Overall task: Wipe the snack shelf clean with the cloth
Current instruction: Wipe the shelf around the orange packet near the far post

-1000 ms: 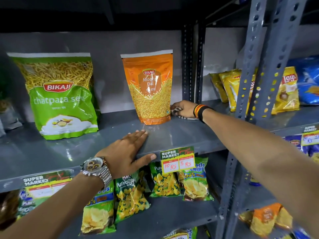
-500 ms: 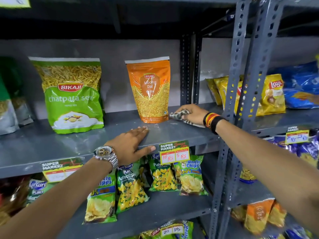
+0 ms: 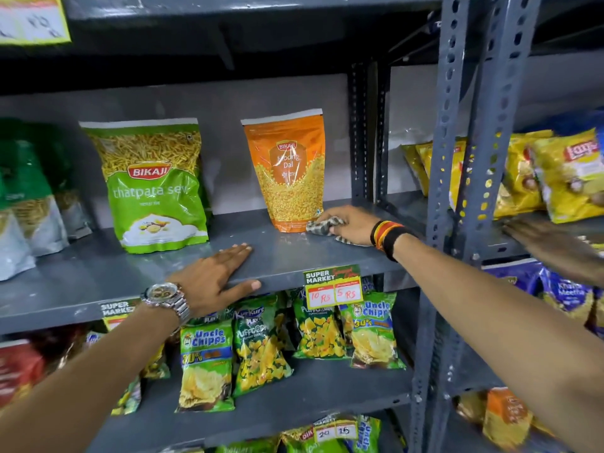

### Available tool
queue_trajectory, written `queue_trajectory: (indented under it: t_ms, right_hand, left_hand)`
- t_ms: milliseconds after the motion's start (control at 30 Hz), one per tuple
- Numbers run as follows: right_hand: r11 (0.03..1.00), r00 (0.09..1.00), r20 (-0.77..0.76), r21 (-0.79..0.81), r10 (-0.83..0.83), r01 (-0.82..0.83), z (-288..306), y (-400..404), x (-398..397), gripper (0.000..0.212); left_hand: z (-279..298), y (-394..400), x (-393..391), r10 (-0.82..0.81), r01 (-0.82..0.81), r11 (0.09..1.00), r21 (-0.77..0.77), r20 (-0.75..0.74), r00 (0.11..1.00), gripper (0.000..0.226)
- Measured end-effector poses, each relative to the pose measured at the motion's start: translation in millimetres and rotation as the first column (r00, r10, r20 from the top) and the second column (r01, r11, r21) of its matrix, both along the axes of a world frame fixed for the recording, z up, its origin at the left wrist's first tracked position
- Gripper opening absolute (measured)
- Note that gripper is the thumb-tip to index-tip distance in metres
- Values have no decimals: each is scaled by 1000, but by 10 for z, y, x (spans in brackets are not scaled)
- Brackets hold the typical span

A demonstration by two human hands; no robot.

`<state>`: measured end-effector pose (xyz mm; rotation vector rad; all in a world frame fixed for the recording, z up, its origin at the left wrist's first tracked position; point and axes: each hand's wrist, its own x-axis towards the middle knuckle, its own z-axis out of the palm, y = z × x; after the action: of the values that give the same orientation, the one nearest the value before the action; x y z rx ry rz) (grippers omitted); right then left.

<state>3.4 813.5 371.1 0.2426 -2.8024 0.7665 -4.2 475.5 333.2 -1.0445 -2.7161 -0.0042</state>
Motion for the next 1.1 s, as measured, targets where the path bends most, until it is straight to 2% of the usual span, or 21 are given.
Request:
queue_trajectory:
  t_ms: [167,333,367,533,600,733,800,867,1000,1100]
  right_hand:
    - [999,1000,25,-29,18,-17,39,22,36,40]
    - [960,954,124,-106,271,-259,58,-177,521,35]
    - [959,955,118,-112,273,-260,88,-183,551,34]
    - [994,1000,-17,-106,-4,2,36,-234,488,37]
    - [996,1000,-5,-86,-1,1,-31,-448,557,39]
    - [984,991,50,-135,127,-120,-44,-893,989,34]
    - [978,993,21,-181,113,-107,-48,-959,1274,33]
    - [961,998,-45,-274,37,-48,-95,-930,1530,33]
    - [935,999,-9,-352,-49,42,-542,-896,1947,32]
    - [926,995,92,-373,-27,59,-1088,-1030,2072,31]
  left_hand:
    - [1,6,23,5,-5,1000,-3,-16,1000,111]
    - [-26,-30,4,2,-3,1000,-1,-22,1000,109]
    - [-26,-31,1,8,-8,1000,6,-25,1000,109]
    - [-9,-5,28,5,-5,1000,-3,-29,1000,105]
    - [0,-13,34,-5,5,1000,14,-15,1000,105]
    - [5,-45,54,-24,25,999,28,-10,1000,109]
    - [30,-59,91,-45,45,999,26,-3,999,108]
    - [86,-76,149,-78,78,997,10,-29,997,95]
    - [2,-238,451,-235,244,968,65,-123,964,77]
    - [-519,-405,723,-383,423,897,130,-251,889,71]
